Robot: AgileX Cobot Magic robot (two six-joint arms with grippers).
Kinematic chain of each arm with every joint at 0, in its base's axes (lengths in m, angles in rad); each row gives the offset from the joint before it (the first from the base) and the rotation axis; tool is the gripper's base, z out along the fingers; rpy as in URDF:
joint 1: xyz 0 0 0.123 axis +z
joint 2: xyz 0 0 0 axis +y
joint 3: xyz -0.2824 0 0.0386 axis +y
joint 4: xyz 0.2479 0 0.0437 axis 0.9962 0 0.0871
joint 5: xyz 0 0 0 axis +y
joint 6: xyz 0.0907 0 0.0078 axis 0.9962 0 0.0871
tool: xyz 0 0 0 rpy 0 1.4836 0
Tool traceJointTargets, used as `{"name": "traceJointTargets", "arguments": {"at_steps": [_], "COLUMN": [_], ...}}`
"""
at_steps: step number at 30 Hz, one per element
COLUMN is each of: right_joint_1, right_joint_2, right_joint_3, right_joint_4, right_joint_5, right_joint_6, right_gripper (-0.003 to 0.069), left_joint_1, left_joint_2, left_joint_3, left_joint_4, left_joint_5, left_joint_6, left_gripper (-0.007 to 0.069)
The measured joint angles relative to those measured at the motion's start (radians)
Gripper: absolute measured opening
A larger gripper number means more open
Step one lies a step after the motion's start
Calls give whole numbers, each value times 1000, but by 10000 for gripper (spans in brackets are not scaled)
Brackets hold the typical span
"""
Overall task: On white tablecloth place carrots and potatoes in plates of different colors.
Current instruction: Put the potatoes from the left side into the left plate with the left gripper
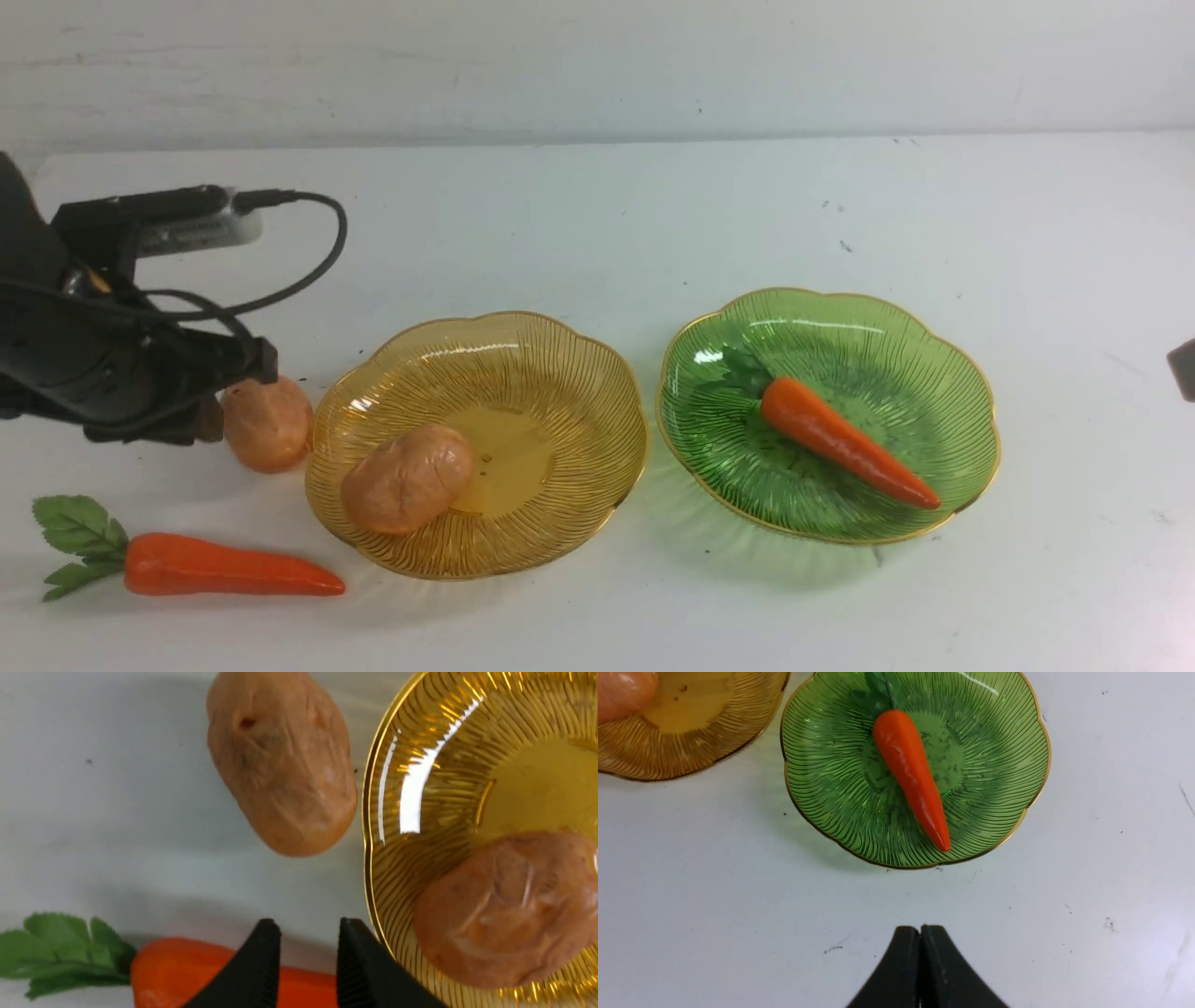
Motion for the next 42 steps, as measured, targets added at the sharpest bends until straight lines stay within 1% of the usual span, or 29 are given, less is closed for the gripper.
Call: {"name": "traceJointTargets", "arguments": {"at_steps": [8, 12, 18, 19, 22, 24, 25, 26, 28, 29, 31, 34, 37, 40, 42], "right_joint_1": [0, 0, 0, 0, 0, 0, 0, 0, 0, 0, 0, 0, 0, 0, 0], "right_joint_2": [0, 0, 0, 0, 0, 0, 0, 0, 0, 0, 0, 0, 0, 0, 0], "right_joint_3": [0, 0, 0, 0, 0, 0, 0, 0, 0, 0, 0, 0, 0, 0, 0], "right_joint_4": [0, 1, 1, 1, 1, 1, 1, 1, 1, 1, 1, 1, 1, 1, 1], "right_joint_5": [-9, -15, -15, -15, -15, -15, -15, -15, -15, -15, -15, -15, -15, -15, -15], "right_joint_6": [0, 0, 0, 0, 0, 0, 0, 0, 0, 0, 0, 0, 0, 0, 0], "right_gripper": [-15, -15, -15, -15, -15, -15, -15, -15, -15, -15, -15, -15, -15, -15, -15], "left_joint_1": [0, 0, 0, 0, 0, 0, 0, 0, 0, 0, 0, 1, 3, -7, -41], "left_joint_2": [46, 94, 205, 227, 291, 301, 303, 304, 302, 301, 287, 234, 151, 54, 15], "left_joint_3": [-9, -9, -10, -10, -10, -10, -12, -13, -14, -14, -14, -14, -13, -13, -13], "left_joint_4": [27, 30, 31, 31, 38, 40, 41, 47, 61, 72, 99, 143, 155, 139, 108], "left_joint_5": [-143, -255, -319, -330, -364, -370, -376, -376, -376, -372, -367, -356, -340, -318, -312], "left_joint_6": [-46, -59, -61, -61, -83, -90, -92, -93, -98, -100, -103, -108, -112, -114, -94], "left_gripper": [371, 520, 650, 657, 650, 629, 606, 537, 440, 407, 377, 374, 372, 367, 365]}}
